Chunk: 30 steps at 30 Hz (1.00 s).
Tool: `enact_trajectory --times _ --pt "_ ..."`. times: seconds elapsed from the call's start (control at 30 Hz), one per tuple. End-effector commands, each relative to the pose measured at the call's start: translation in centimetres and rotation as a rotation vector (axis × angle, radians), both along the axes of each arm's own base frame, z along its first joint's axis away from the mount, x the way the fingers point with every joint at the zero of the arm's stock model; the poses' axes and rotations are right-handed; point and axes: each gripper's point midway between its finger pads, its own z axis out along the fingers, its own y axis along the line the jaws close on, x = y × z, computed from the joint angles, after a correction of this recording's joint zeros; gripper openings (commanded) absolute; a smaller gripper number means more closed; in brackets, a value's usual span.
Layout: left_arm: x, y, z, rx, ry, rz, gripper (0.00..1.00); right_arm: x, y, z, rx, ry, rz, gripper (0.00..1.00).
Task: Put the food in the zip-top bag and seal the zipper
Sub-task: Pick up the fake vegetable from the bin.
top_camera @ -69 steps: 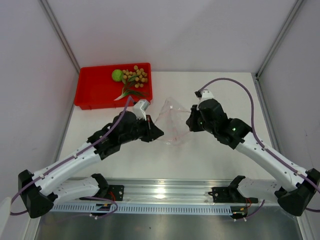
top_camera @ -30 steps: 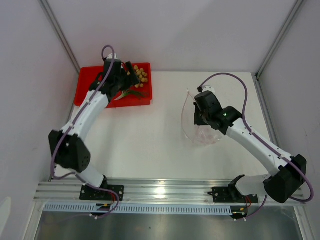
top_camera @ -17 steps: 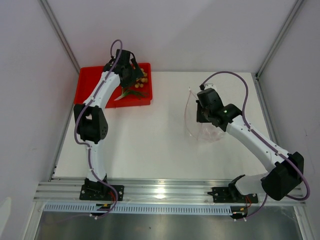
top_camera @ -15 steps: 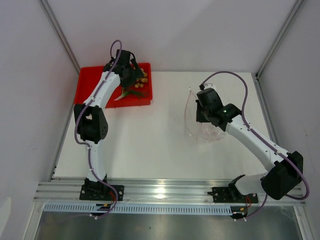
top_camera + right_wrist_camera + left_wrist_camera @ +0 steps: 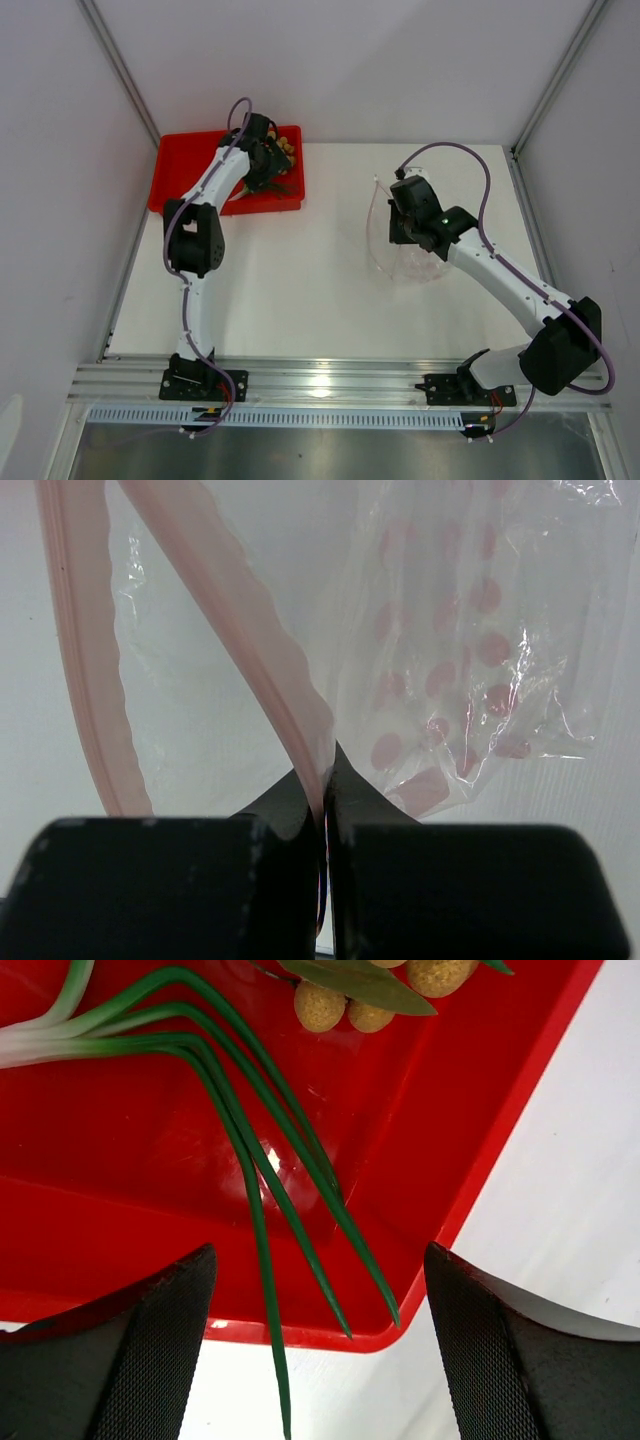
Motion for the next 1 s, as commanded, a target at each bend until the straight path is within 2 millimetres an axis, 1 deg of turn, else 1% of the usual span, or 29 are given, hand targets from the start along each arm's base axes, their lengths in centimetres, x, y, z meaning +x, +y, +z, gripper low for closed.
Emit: enact_trajectory --times 0.0,0.1,0.23,0.47,0.6,0.67,0.7,0.8,0.9,0.97 --pt "0.8 -0.1 1.3 -0.013 -0.018 0.031 0.86 0.4 0.0 0.3 0.004 -0.022 0.000 0.00" --pt "0.2 -0.1 0.2 -0.017 0.026 0.046 0.86 0.3 0.0 0.1 0.004 -0.020 -0.001 0.00" --pt "-0.4 -0.4 -0.4 -0.030 0.059 0.041 0.87 0.3 0.1 0.0 0.013 -0.022 0.003 0.00" --pt "-1.3 -0.6 -2.1 -0.040 0.126 0.060 0.89 0.2 0.1 -0.4 0.015 -0.018 0.001 0.00" --pt "-1.3 -0.9 -3.3 -0.061 0.158 0.069 0.89 0.1 0.0 -0.5 0.014 -0.020 -0.003 0.00" --pt "-1.3 -1.0 -3.7 -0.065 0.163 0.072 0.89 0.2 0.0 -0.6 0.013 -0.020 -0.002 0.00" --pt "-1.3 -1.6 -3.6 -0.093 0.168 0.061 0.89 0.2 0.0 -0.6 0.012 -0.022 -0.001 0.00" --pt "-1.1 -1.9 -4.2 -0.109 0.175 0.062 0.88 0.2 0.1 -0.7 0.015 -0.020 0.000 0.00" --pt "-0.9 -2.0 -4.5 -0.120 0.175 0.061 0.80 0.1 0.1 -0.9 0.016 -0.017 0.000 0.00" --pt "-1.0 -2.2 -4.4 -0.130 0.172 0.054 0.67 0.0 0.0 -1.2 0.013 -0.011 -0.001 0.00"
